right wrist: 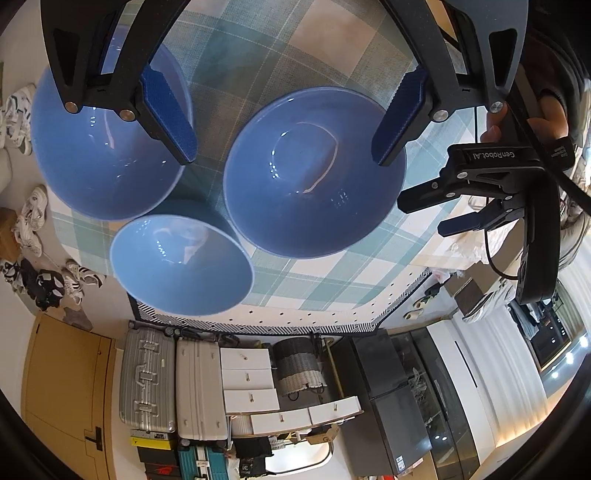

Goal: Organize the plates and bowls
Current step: 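Move both grippers toward the nearest blue bowl, then close both grippers on the rim of the blue bowl, then lift the blue bowl and carry it over another blue bowl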

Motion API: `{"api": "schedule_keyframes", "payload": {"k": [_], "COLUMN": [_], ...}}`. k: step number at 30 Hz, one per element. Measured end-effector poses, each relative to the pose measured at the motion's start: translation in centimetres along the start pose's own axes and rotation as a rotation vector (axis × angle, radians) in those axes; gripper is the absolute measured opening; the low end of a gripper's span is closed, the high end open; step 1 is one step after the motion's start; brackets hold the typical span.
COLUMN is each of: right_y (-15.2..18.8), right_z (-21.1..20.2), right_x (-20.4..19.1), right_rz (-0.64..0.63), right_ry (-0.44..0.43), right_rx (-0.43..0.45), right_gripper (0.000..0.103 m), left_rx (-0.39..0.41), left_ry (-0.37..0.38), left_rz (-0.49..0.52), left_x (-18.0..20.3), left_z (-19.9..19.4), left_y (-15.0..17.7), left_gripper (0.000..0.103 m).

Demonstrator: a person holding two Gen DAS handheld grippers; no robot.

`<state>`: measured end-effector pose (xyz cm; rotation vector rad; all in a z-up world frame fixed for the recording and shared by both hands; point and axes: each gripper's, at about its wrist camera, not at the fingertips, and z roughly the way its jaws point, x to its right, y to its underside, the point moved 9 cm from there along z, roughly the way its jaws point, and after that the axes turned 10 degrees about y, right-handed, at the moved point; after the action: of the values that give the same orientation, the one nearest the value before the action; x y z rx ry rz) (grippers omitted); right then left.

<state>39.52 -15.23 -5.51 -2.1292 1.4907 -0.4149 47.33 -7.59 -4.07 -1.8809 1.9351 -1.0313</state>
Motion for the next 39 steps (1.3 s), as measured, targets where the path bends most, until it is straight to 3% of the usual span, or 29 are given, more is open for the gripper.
{"api": "schedule_keyframes", "payload": {"k": [4,14,24,29,32,36,39], "right_y": [0.4,0.5,0.8,0.9,1.3,1.6,1.4], "right_z": [1.1,2.9,4.7,5.2,5.8,6.2,6.3], "right_x": [-0.7,-0.4,-0.1,0.5,0.7,0.8,1.2], "right_rz": [-0.003,-0.004,0.006,0.025,0.032,0.035,0.060], "right_ry": [-0.031,-0.012,0.000,0.021,0.016,0.012,0.014], "right_rx": [-0.037,-0.072,-0.105,-0.126,-0.152,-0.161,-0.164], "right_gripper": [0.089,0.089,0.084,0.062,0.050,0.040,0.033], "left_rx": [-0.012,-0.045,-0.103,-0.126,-0.135,-0.152,-0.143], "left_ry": [0.004,0.010,0.013,0.007,0.007,0.009,0.013], "left_rz": [0.002,0.011,0.025,0.023,0.029,0.048,0.042], "left_x": [0.0,0.2,1.0,1.0,1.1,1.5,1.4], "left_z": [0.6,2.2,4.3,4.8,5.0,5.3,5.3], "left_y": [0.3,0.8,1.6,1.9,2.1,2.4,2.4], "left_gripper": [0.099,0.086,0.055,0.034,0.027,0.014,0.014]}}
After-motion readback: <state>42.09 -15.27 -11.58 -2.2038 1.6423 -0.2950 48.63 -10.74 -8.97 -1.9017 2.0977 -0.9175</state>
